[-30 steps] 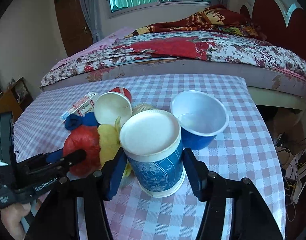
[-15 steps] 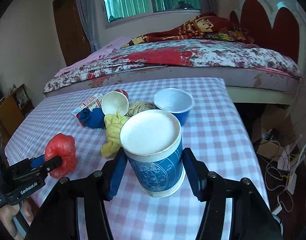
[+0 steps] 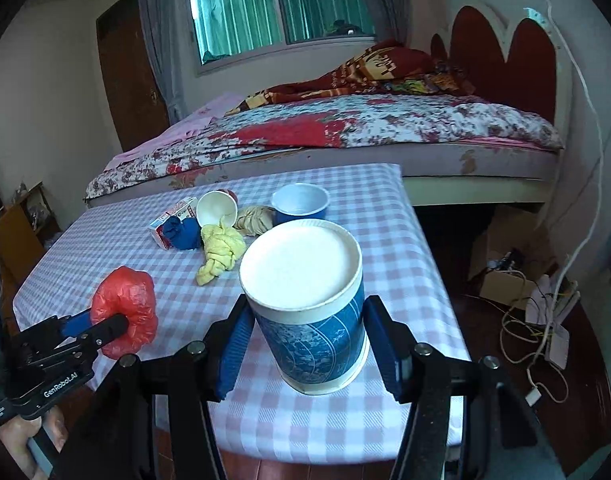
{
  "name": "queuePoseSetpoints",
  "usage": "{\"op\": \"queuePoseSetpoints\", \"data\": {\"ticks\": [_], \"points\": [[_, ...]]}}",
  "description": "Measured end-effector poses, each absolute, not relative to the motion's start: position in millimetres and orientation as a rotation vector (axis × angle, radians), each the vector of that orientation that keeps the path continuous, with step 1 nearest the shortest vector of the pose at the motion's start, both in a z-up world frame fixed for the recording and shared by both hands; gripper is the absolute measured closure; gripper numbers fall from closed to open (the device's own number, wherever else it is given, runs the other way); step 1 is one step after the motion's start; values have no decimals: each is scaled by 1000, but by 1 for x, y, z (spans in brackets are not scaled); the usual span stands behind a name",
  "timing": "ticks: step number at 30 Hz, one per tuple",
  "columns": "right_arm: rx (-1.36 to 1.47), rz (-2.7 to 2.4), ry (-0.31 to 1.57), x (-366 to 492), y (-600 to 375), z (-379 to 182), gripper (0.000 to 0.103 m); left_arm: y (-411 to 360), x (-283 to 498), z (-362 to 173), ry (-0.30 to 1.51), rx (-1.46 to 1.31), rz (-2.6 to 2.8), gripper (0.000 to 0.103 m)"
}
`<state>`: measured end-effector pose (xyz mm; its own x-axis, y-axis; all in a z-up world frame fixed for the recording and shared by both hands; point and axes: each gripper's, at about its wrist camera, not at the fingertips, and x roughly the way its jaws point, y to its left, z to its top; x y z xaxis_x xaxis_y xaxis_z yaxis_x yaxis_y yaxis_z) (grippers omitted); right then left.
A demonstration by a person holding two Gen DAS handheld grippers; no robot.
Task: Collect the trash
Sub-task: 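Carry the paper cup and red bag toward the black bin with both tools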
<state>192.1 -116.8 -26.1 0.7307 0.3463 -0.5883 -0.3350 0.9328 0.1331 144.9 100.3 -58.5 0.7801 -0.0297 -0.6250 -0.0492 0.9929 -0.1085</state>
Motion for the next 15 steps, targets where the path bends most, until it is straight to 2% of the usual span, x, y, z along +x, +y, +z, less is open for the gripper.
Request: {"op": "queuePoseSetpoints", "data": {"ticks": [15], "points": [[59,251,630,137,-196,-19,45,17,127,-52,658,-59,-146,63]]}}
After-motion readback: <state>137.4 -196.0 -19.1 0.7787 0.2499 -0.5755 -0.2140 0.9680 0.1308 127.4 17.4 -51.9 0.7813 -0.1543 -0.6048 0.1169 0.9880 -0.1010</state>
